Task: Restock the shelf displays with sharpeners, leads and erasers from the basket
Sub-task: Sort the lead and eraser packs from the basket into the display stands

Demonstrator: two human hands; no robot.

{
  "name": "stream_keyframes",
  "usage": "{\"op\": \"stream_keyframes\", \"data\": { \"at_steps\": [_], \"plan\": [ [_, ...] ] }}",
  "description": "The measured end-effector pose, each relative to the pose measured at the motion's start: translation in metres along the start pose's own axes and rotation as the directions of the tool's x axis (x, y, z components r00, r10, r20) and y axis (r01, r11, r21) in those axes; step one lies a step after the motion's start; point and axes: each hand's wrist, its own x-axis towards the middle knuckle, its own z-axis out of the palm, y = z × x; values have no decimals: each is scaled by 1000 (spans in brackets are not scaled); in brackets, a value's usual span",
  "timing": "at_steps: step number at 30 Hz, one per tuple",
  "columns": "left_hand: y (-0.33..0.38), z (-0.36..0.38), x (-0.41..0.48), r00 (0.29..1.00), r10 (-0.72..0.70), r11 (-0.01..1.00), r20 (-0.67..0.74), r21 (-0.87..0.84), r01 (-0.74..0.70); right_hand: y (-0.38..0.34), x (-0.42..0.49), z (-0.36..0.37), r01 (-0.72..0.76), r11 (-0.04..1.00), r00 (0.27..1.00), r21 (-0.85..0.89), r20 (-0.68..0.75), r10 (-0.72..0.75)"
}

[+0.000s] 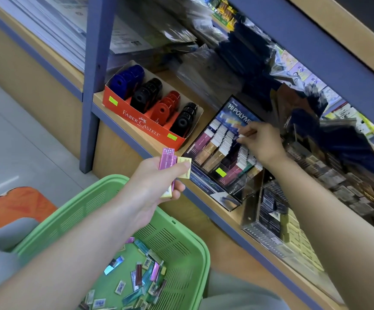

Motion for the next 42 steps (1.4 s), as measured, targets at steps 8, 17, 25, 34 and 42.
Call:
{"op": "stream_keyframes", "data": {
  "at_steps": [8, 17, 25, 34, 42],
  "plan": [
    [-3, 3, 6, 999, 32, 999, -7, 20, -32, 3, 0, 8, -22, 982, 999, -188, -32, 17],
    [-5, 5, 10, 999, 38, 997, -24, 64, -36, -43, -53, 4, 134, 989, 987, 57, -102, -128],
    [-12, 7, 6, 999, -16, 998, 45, 56, 14, -79, -138, 14, 17, 899, 972, 437, 205, -118],
    [-33, 17, -12, 994, -37, 988, 105, 151, 20, -65, -166, 17, 54, 938, 983, 342, 146, -110],
    [-51, 51, -34, 982, -29, 971, 186, 238, -17, -29, -197, -4, 120, 949, 989, 292, 49, -140]
  ]
}}
